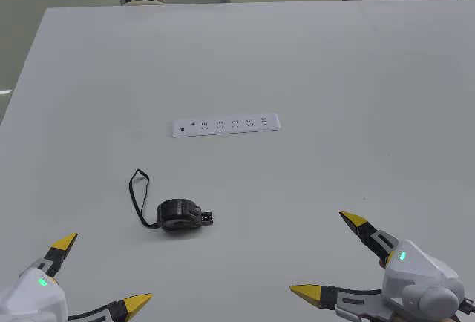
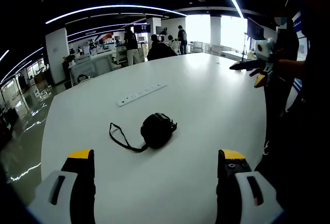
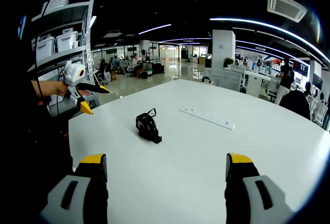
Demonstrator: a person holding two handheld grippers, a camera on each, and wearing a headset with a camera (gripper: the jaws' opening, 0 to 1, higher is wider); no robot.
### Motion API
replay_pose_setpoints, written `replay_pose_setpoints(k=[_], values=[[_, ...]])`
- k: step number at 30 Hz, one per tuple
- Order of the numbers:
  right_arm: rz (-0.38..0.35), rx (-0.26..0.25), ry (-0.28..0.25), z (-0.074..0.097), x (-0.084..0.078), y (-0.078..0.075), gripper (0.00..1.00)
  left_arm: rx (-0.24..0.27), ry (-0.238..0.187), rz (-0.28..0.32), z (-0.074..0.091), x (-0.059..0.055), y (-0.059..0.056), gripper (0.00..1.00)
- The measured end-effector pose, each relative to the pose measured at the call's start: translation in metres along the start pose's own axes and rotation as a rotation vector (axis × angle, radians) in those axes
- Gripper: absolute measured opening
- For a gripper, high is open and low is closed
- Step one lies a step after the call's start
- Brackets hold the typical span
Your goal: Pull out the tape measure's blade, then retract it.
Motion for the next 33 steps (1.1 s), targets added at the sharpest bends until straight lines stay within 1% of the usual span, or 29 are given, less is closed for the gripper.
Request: replay_pose_setpoints(k=[14,19,24,28,33], values=[[-0.008,0.011,0.012,-0.002,-0.001,-0.002,0.97,-0.003,0.009,-0.002,-0.002,0.001,-0.001,0.99],[-0.009,0.023,0.016,-0.002,-0.001,-0.003,0.96,-0.015,0.014,-0.017,-0.004,0.001,-0.001,0.99],[0.000,0.037,0.024,-0.003,-0.001,-0.006,0.94,-0.030,0.021,-0.039,-0.011,0.000,0.002,0.99],[0.007,0.051,0.027,-0.005,0.000,-0.011,0.92,-0.042,0.017,-0.060,-0.016,0.003,0.003,0.97],[0.018,0.078,0.050,-0.010,-0.002,-0.017,0.89,-0.064,0.019,-0.080,-0.026,0.005,0.004,0.95]])
Point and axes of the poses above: the centre of the closed fingertips' face, and the gripper's own axes: z roughly backward along the fingers, y roughly to its left, x roughly out of its top, the point moved 10 cm from there along z, roughly backward along the fingers, and after that the axes turned 14 degrees about x, right-handed, at the moved point
